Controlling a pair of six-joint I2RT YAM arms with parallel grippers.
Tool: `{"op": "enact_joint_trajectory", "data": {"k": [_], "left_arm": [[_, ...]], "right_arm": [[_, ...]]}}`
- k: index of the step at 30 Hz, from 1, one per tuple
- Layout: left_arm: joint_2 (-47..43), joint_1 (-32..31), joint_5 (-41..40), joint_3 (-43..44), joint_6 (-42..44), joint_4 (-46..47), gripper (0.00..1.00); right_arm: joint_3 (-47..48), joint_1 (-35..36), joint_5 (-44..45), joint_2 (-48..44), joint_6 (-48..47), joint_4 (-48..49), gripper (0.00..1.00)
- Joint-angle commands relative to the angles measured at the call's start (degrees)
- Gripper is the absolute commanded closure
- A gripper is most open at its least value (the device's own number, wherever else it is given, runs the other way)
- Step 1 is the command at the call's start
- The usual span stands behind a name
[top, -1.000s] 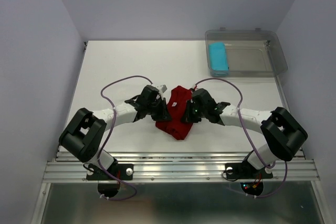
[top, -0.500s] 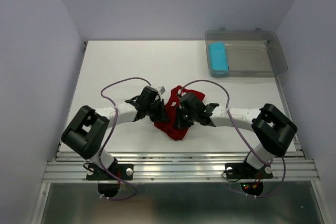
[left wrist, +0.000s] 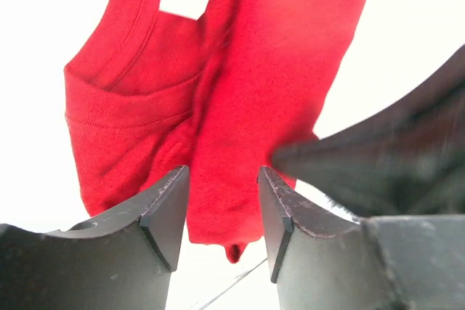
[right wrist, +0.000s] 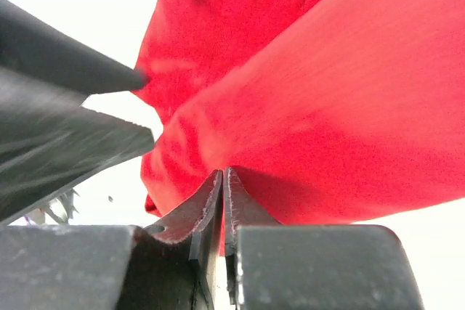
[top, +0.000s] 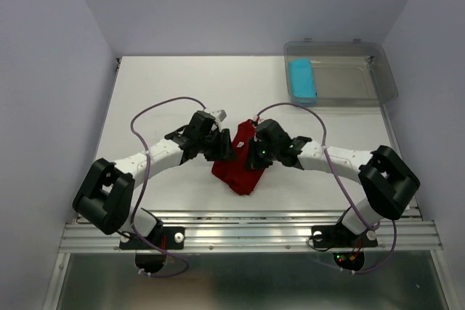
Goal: Roll the t-shirts
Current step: Roll the T-shirt to the center of the board.
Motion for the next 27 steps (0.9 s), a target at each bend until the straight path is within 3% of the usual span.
{"op": "enact_joint_trajectory", "data": {"k": [1, 4, 5, 8, 20, 27], "left_arm": [[-5.5, 0.1, -2.1, 4.1, 1.8, -3.7, 0.48], [-6.6, 0.1, -1.3, 3.5, 1.0, -3.1, 0.59], [-6.8, 0.0, 0.3, 2.9, -0.1, -1.5, 0.74], [-6.6, -0.4, 3.3, -0.1, -2.3, 2.5, 1.0], [1.8, -1.7, 4.8, -9.3, -7.9, 12.8, 1.0], [4.4, -1.6, 4.5, -8.9, -6.6, 12.4, 1.0]], "right_arm": [[4.3, -6.1, 2.6, -4.5, -2.7, -1.4, 0.9], [6.8, -8.4, 2.5, -2.2, -3.9, -1.9, 0.9], [7.2, -9.1, 2.4, -1.5, -4.0, -1.9, 0.9], [9.0, -11.9, 1.2, 1.5, -4.3, -1.8, 0.91], [12.4, -20.7, 4.3, 13.3, -6.2, -0.6, 0.94], [11.4, -20.7, 2.5, 11.1, -6.5, -0.4, 0.94]]}}
